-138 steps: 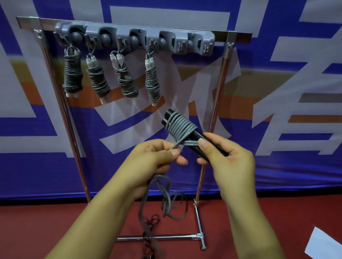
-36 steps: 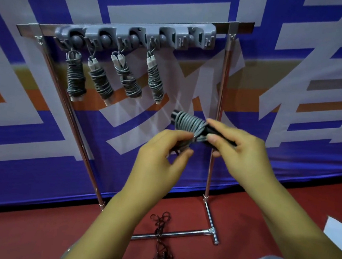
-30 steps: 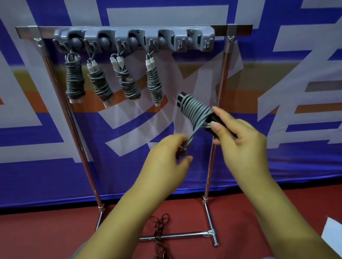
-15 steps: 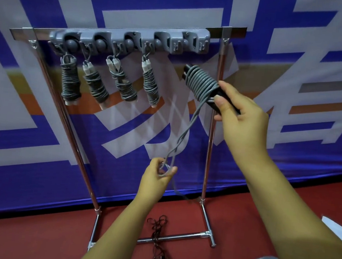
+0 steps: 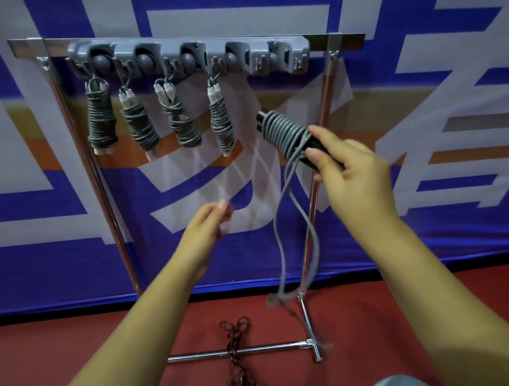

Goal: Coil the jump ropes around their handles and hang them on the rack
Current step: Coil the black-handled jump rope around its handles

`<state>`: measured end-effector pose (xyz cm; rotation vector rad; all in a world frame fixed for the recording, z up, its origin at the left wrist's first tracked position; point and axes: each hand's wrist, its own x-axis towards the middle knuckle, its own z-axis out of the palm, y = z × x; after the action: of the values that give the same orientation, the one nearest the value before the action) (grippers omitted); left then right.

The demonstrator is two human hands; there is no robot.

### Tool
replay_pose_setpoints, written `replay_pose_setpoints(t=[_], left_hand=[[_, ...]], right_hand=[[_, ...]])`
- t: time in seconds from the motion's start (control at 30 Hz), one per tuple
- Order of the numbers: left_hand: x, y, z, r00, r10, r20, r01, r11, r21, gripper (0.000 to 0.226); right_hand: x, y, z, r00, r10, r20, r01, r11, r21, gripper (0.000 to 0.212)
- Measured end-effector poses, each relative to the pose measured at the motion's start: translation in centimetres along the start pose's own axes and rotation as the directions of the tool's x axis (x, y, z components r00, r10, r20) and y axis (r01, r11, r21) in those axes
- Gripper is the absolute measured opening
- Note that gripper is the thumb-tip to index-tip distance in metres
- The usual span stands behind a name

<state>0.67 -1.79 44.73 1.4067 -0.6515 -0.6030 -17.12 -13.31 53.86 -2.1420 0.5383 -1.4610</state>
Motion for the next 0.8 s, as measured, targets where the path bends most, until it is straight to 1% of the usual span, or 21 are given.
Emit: replay_pose_setpoints(t=[0.07, 0.13, 0.17, 0.2, 0.27, 0.33, 0.37, 0.47, 0.5, 0.57, 0.6, 0.63, 0.67, 0.73, 0.77, 0.8], left_hand=[[-0.8, 3.7, 1.5, 0.979, 0.058, 0.193, -0.056, 0.998, -0.016, 0.042], [-2.0, 6.5, 3.0, 0.924, 0.029, 0.381, -0.041, 0.999, 0.023, 0.060], [-2.6, 7.5, 3.7, 0.896, 0.011, 0.444, -0.025, 0.999, 0.024, 0.064], [-3.1, 8.3, 4.2, 0.878, 0.004, 0.478, -0.004, 1.000, 0.000, 0.063], [-3.7, 9.3, 4.9, 0.873, -0.009, 0.488, 0.054, 0.995, -0.079, 0.051], [-3.9, 9.7, 5.1, 0.860, -0.040, 0.508, 0.140, 0.977, -0.161, 0.041], [-4.0, 9.9, 5.0, 0.843, -0.060, 0.534, 0.200, 0.957, -0.209, 0.038], [-4.2, 10.2, 4.9, 0.759, -0.118, 0.640, 0.399, 0.861, -0.316, 0.042], [-4.2, 10.2, 4.9, 0.724, -0.115, 0.680, 0.445, 0.831, -0.333, 0.043], [-4.2, 9.9, 4.9, 0.663, -0.075, 0.745, 0.484, 0.802, -0.350, 0.035], [-4.2, 9.8, 4.9, 0.653, -0.057, 0.755, 0.480, 0.802, -0.354, 0.029], [-4.3, 9.6, 4.9, 0.659, -0.050, 0.751, 0.468, 0.808, -0.357, 0.024], [-4.4, 9.5, 4.9, 0.679, -0.047, 0.733, 0.442, 0.823, -0.357, 0.020], [-4.6, 9.3, 4.6, 0.735, -0.024, 0.677, 0.332, 0.884, -0.328, 0.011], [-4.7, 9.2, 4.4, 0.748, -0.005, 0.664, 0.274, 0.913, -0.302, 0.012], [-4.9, 9.3, 4.2, 0.745, 0.011, 0.667, 0.232, 0.933, -0.274, 0.016]], right_hand=[[-0.4, 0.0, 0.7, 1.000, -0.012, 0.022, 0.013, 1.000, -0.024, 0.039], [-0.7, -0.2, 1.1, 0.998, -0.040, 0.045, 0.041, 0.998, -0.041, 0.038], [-0.8, -0.4, 1.2, 0.997, -0.062, 0.054, 0.065, 0.997, -0.051, 0.037], [-0.9, -0.5, 1.2, 0.995, -0.086, 0.060, 0.090, 0.994, -0.065, 0.037], [-1.1, -0.7, 0.9, 0.990, -0.126, 0.055, 0.131, 0.987, -0.092, 0.035], [-1.3, -0.8, 0.5, 0.986, -0.157, 0.050, 0.161, 0.981, -0.110, 0.035], [-1.4, -0.9, 0.3, 0.984, -0.170, 0.054, 0.175, 0.978, -0.110, 0.035], [-1.9, -0.8, 0.0, 0.981, -0.186, 0.061, 0.190, 0.978, -0.088, 0.037], [-2.0, -0.7, -0.2, 0.981, -0.187, 0.054, 0.191, 0.978, -0.085, 0.038], [-2.2, -0.7, -0.4, 0.980, -0.194, 0.045, 0.197, 0.976, -0.087, 0.038], [-2.3, -0.8, -0.5, 0.980, -0.194, 0.048, 0.198, 0.976, -0.087, 0.037], [-2.3, -0.9, -0.6, 0.981, -0.188, 0.049, 0.191, 0.978, -0.087, 0.036], [-2.4, -1.0, -0.7, 0.984, -0.174, 0.045, 0.177, 0.981, -0.083, 0.035], [-2.4, -1.4, -1.0, 0.992, -0.125, 0.021, 0.126, 0.991, -0.048, 0.033], [-2.5, -1.7, -1.2, 0.996, -0.085, 0.013, 0.085, 0.996, -0.004, 0.033], [-2.5, -2.0, -1.4, 0.999, -0.030, 0.017, 0.029, 0.998, 0.059, 0.034]])
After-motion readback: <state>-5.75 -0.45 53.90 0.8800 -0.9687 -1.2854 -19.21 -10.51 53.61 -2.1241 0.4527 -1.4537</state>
